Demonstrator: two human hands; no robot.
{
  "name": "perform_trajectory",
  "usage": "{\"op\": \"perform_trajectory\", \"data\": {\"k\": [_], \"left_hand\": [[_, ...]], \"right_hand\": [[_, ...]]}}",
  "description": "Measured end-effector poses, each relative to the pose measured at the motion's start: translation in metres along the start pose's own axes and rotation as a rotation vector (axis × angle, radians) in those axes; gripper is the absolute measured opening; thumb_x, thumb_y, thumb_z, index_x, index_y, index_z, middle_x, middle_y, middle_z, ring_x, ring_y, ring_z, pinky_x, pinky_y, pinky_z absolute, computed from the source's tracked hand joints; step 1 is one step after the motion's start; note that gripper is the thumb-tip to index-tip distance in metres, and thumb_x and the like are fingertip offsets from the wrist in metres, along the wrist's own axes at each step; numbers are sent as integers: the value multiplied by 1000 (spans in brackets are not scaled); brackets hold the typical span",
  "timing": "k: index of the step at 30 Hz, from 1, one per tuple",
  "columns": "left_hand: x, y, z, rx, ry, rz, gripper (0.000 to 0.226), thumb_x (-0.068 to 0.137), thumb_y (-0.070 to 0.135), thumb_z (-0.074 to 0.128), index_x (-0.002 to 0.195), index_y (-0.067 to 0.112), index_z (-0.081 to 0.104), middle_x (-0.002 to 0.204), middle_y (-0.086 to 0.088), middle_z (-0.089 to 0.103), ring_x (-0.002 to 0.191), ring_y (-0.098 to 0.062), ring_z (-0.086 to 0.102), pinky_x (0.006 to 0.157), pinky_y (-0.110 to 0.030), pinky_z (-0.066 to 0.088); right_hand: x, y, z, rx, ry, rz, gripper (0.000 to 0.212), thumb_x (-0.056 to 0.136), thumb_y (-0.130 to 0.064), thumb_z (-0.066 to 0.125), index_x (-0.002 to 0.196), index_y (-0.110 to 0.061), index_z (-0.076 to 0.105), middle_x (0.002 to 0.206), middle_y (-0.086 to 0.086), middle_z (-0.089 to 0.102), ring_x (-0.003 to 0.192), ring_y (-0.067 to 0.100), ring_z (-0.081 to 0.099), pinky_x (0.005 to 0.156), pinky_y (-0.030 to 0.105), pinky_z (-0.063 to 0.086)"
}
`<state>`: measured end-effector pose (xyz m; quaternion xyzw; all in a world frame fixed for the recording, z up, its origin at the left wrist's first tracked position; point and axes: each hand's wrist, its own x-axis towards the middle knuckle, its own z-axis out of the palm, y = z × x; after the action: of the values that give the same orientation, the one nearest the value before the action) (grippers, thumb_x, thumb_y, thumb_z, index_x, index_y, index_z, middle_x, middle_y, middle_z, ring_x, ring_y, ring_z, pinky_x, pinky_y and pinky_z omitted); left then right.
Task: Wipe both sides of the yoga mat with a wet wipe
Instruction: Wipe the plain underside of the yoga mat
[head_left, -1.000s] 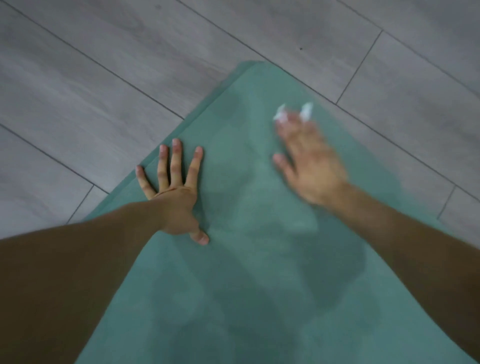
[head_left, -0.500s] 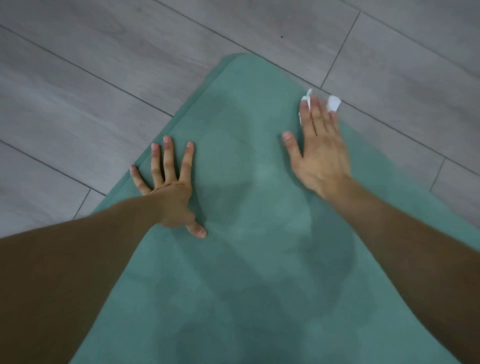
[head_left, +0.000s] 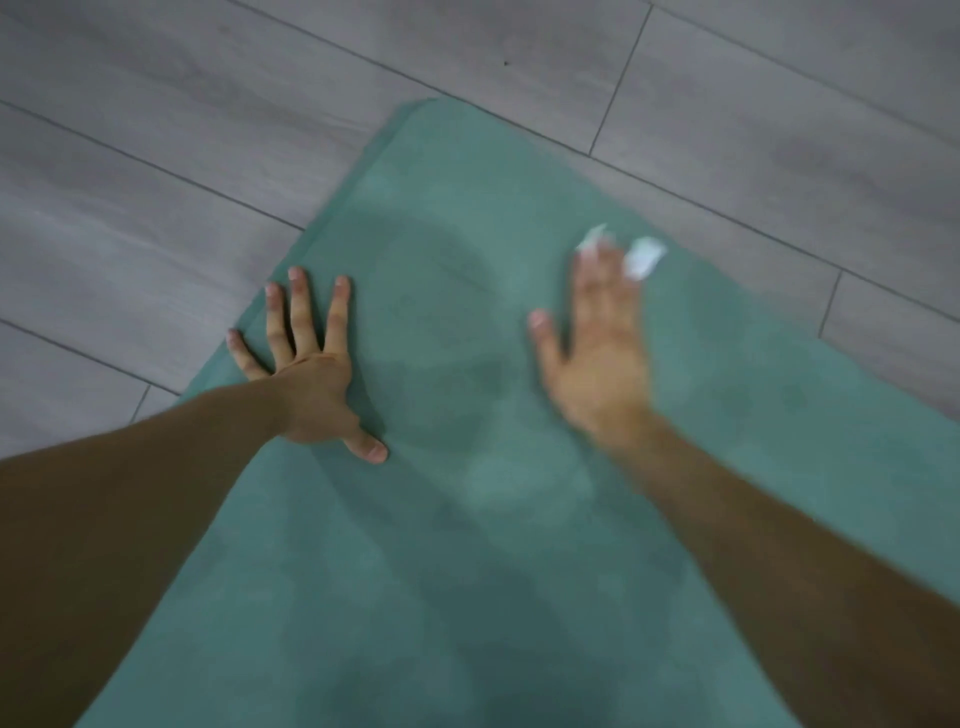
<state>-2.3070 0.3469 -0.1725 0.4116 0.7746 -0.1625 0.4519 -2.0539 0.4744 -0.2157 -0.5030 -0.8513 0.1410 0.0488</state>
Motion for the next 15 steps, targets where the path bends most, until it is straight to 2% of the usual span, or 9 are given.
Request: {"op": "perform_trajectory", "data": {"k": [1,3,5,7,9,12,13,15], "left_hand": [[0,0,0,6,3,-1,193,24,66,100,136,44,-55,139,1,-69,135,-30,-58,113,-79,-13],[-1,-2,-1,16,24,-15,192,25,66,100,137,44,-54,141,1,-67,137,-31,-56,113,-79,-13],[-1,-4,1,30,46,-16,192,22,68,99,138,46,-53,145,1,-65,139,-30,-54,114,-78,-13],[0,-6,4,25,83,-16,192,19,70,98,141,49,-49,149,3,-61,142,-28,-51,115,-77,-13],[-1,-8,7,18,156,-4,191,17,71,97,148,51,-41,157,2,-53,147,-26,-46,118,-74,-12],[-11,-9,19,92,290,34,180,20,80,92,163,45,-12,172,-4,-24,158,-26,-25,125,-66,-6],[-17,-2,25,122,295,66,178,19,88,84,165,42,-6,173,-6,-18,159,-26,-20,126,-64,-3],[-33,25,49,120,179,125,186,8,104,63,164,39,-15,171,-9,-26,158,-29,-23,127,-60,-3]], "right_hand": [[-26,-31,12,51,-22,-140,79,107,-51,43,164,-1,22,174,15,13,163,31,6,130,52,16],[-74,-78,26,16,-217,-506,78,108,-51,42,166,-4,19,176,10,6,163,25,-1,130,48,15],[-87,-74,23,-40,-252,-630,74,110,-52,35,168,-11,15,177,3,1,163,19,-3,131,43,12],[-83,-24,11,-31,-167,-500,71,110,-48,39,168,-14,18,176,0,8,163,16,4,130,42,15],[-97,54,-10,-52,-119,-210,71,109,-46,40,168,-16,15,176,0,9,163,15,5,131,44,15],[-152,166,-47,-156,-41,206,76,108,-56,27,169,-14,8,177,5,7,163,21,4,130,49,15],[-167,185,-52,-156,-25,329,78,107,-59,22,168,-13,7,177,7,6,163,24,4,130,51,15],[-170,182,-46,-107,7,526,82,105,-60,18,167,-7,8,176,12,4,162,30,3,130,52,11]]}}
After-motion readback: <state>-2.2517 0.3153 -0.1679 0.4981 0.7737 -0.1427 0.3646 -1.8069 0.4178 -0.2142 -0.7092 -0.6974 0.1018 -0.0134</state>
